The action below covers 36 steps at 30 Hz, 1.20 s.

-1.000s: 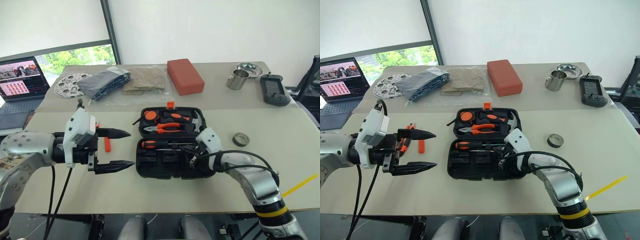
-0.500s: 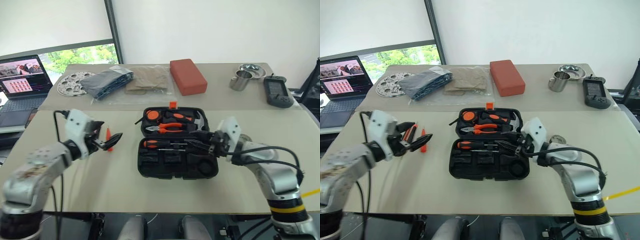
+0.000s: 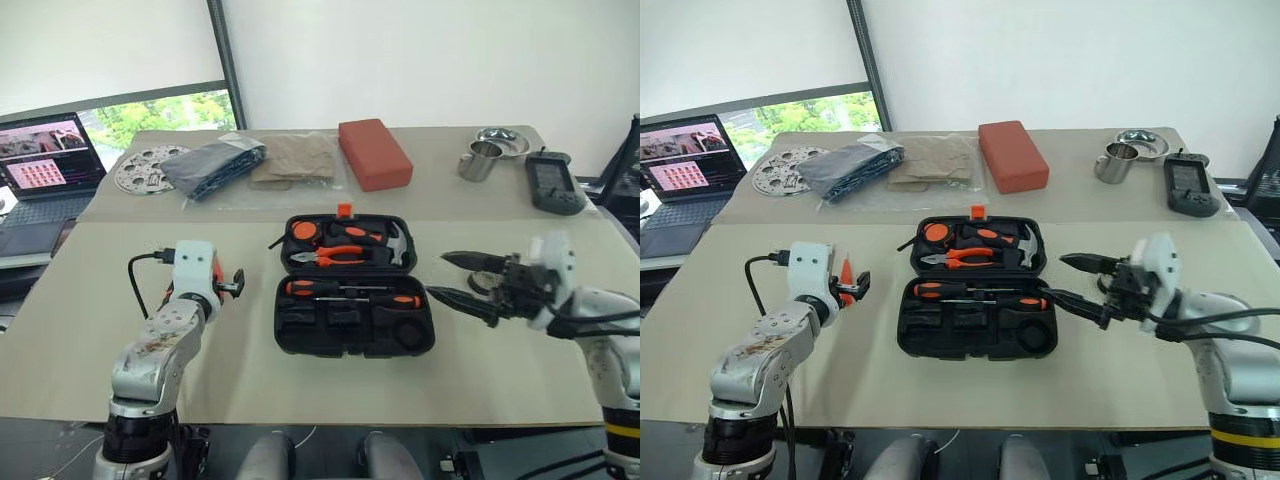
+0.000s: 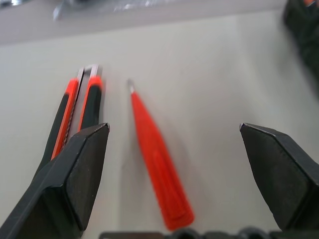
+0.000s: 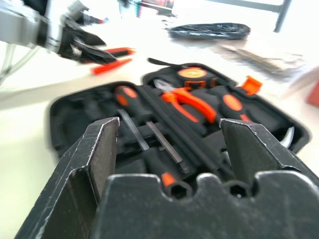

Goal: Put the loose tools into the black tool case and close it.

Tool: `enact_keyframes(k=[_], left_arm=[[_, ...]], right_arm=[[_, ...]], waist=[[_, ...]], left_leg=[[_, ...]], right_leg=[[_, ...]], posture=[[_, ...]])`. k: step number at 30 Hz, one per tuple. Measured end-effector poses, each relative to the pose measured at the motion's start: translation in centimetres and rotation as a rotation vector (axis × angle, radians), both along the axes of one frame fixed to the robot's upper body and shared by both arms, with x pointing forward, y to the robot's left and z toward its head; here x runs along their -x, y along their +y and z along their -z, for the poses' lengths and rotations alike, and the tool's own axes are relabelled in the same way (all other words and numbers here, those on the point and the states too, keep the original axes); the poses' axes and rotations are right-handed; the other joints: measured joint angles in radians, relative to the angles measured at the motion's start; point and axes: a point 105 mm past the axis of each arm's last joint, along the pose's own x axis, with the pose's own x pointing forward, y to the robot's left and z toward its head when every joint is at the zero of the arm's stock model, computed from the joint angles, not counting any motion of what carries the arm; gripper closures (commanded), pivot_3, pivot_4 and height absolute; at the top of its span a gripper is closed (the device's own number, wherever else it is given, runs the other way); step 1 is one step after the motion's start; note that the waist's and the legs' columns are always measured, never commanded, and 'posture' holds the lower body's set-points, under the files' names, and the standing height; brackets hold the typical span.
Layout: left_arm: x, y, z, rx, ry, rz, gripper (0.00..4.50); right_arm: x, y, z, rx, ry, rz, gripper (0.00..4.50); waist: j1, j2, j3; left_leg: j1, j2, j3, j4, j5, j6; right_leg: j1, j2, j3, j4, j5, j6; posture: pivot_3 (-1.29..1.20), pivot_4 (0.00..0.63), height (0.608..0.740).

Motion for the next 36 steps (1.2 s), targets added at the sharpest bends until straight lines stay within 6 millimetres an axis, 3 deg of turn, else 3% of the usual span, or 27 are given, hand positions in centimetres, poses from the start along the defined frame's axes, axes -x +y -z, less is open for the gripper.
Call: enact_keyframes(k=[2, 13, 24, 25, 27, 32, 36], left_arm=[[0.0, -0.2, 0.1, 0.001, 0.000, -0.008, 0.00], [0.0, -0.3, 1.2, 0.004, 0.027, -0.059, 0.00], [0.2, -0.1, 2.4, 0.013, 0.064, -0.078, 0.00], [0.1, -0.1, 2.5, 0.016, 0.065, -0.073, 0.53], [0.0, -0.5, 2.8, 0.034, 0.070, -0.060, 0.93], [-0.2, -1.1, 3.3, 0.054, 0.086, -0.037, 2.88], [-0.4, -1.3, 3.3, 0.096, 0.084, -0.063, 4.04]], right_arm=[[0.4, -0.9, -0.2, 0.013, 0.006, -0.008, 0.04], [2.0, -2.4, -0.1, 0.056, -0.076, -0.135, 0.04], [2.5, -3.7, 0.0, 0.074, -0.050, -0.128, 0.04], [2.5, -3.7, 0.1, 0.074, -0.049, -0.128, 0.00], [2.5, -3.7, 0.2, 0.074, -0.046, -0.123, 0.00], [2.6, -3.6, 0.2, 0.075, -0.051, -0.116, 0.00], [2.6, -3.7, 0.2, 0.078, -0.057, -0.105, 0.00]], waist=[[0.003, 0.000, 0.000], [0.003, -0.001, 0.000], [0.007, -0.001, 0.000], [0.007, 0.000, 0.000], [0.008, 0.001, -0.001], [0.004, 0.001, -0.001], [-0.001, 0.001, 0.000]], left_leg=[[0.000, 0.000, 0.000, 0.000, 0.000, 0.000], [0.000, 0.000, 0.001, 0.000, 0.000, 0.000], [0.000, 0.000, 0.001, 0.001, 0.000, -0.001], [0.000, 0.000, 0.001, 0.001, 0.000, -0.001], [0.000, 0.000, 0.001, 0.001, 0.000, -0.001], [0.006, 0.000, 0.001, 0.000, 0.000, -0.001], [0.012, 0.000, 0.001, 0.000, 0.000, -0.001]], right_leg=[[0.000, 0.000, 0.000, -0.001, 0.000, 0.000], [0.001, 0.000, 0.000, 0.000, 0.000, 0.000], [0.002, 0.000, 0.000, -0.001, 0.000, 0.000], [0.002, 0.000, 0.000, -0.001, 0.000, 0.000], [0.005, -0.001, 0.000, -0.001, 0.000, 0.000], [0.013, 0.000, -0.001, -0.002, -0.001, 0.001], [0.013, 0.000, 0.000, -0.001, -0.003, 0.006]], posture=[[0.00, 0.150, 0.707], [0.00, 0.150, 0.707], [0.00, 0.150, 0.707], [0.00, 0.150, 0.707], [0.00, 0.150, 0.707], [0.00, 0.150, 0.707], [0.00, 0.150, 0.707]])
